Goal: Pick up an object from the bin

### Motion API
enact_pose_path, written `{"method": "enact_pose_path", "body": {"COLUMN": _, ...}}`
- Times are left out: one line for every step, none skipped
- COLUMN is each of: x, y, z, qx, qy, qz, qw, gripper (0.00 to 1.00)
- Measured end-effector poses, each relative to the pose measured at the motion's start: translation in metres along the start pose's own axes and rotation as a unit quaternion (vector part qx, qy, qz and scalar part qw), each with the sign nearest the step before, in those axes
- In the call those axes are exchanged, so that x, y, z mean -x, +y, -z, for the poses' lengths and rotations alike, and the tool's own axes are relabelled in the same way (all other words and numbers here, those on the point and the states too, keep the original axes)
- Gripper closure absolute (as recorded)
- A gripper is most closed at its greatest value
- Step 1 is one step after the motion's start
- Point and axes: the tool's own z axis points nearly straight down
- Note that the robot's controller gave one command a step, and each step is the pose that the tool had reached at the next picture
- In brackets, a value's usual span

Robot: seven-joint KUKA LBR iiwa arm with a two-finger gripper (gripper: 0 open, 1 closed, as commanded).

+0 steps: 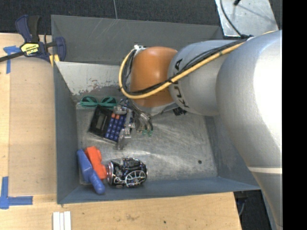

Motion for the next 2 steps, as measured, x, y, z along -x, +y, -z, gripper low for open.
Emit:
{"method": "enact_pose_path", "body": {"x": -0.0029, "y": 0.0033, "z": -0.0063, "qx": 0.001, "qy": -0.0042, "qz": -0.041, "qw": 0.9991, "gripper": 0.00}}
{"method": "enact_pose_path", "body": {"x": 0.0025, "y": 0.0012, "z": -0.0087, "qx": 0.000, "qy": -0.0046, "qz": -0.009, "qw": 1.0000, "gripper": 0.00}}
